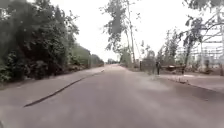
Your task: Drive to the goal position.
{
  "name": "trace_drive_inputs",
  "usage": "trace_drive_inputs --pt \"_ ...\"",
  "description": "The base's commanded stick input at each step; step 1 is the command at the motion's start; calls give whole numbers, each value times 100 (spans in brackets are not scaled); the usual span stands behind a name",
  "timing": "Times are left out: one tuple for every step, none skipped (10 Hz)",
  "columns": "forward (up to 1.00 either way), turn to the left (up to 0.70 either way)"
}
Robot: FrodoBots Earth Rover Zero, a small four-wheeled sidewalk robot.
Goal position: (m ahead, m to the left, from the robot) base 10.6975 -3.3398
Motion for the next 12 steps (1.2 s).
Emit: trace_drive_inputs --pt "70 0" --pt "70 0" --pt "70 0" --pt "70 0" --pt "70 0" --pt "70 0" --pt "70 0" --pt "70 0" --pt "70 0" --pt "70 0" --pt "70 0" --pt "70 0"
